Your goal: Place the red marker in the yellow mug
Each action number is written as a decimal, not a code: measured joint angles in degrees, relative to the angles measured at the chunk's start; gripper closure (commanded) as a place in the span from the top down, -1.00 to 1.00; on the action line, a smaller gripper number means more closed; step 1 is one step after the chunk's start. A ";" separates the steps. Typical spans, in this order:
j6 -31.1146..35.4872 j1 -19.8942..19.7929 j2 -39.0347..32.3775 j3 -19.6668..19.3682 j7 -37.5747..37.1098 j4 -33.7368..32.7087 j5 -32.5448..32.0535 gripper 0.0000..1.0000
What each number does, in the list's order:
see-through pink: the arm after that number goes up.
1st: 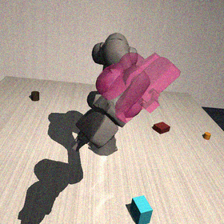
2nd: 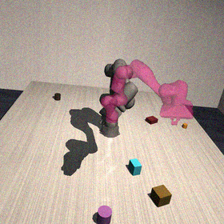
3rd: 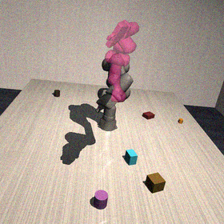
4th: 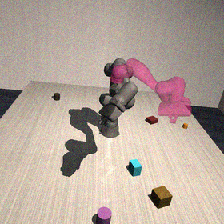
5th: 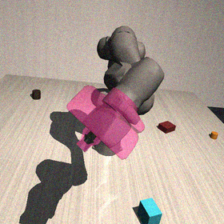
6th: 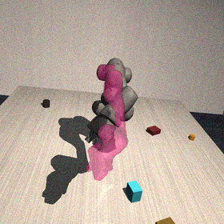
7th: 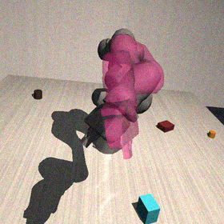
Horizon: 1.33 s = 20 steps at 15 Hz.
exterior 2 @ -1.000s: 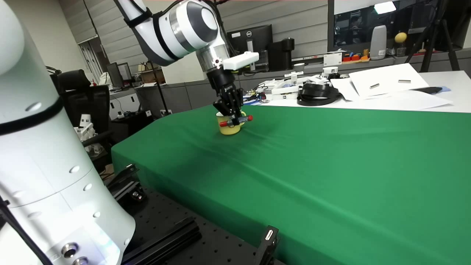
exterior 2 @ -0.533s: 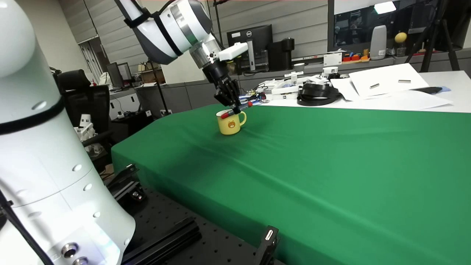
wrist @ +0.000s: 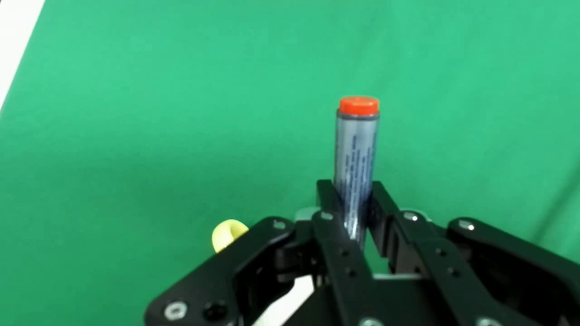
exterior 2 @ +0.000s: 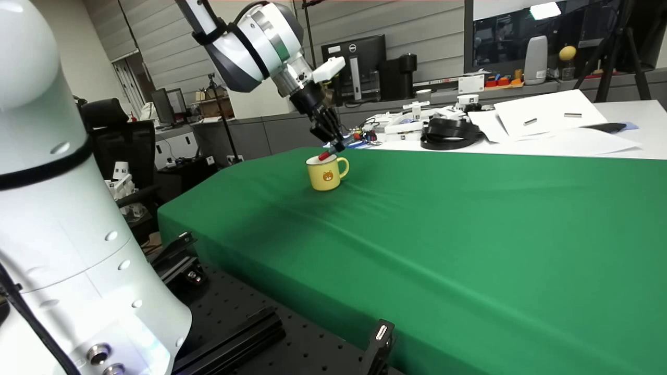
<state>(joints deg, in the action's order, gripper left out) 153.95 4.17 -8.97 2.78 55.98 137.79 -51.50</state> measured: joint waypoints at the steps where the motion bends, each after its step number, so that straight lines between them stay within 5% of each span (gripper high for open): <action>1: 0.00 0.46 -0.97 0.00 -1.14 -0.94 -1.66 -0.89; 11: -2.06 3.59 -8.80 2.33 -6.48 -7.30 -8.34 -0.89; 12: -2.29 3.69 -8.98 2.55 -6.52 -7.57 -8.39 -0.08; 13: -2.36 3.72 -9.24 2.81 -6.57 -7.73 -8.39 -0.06; 20: -3.08 3.70 -9.69 3.30 -6.79 -9.06 -8.34 0.87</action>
<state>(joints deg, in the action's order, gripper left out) 150.87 7.87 -18.67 6.08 49.19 128.72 -59.84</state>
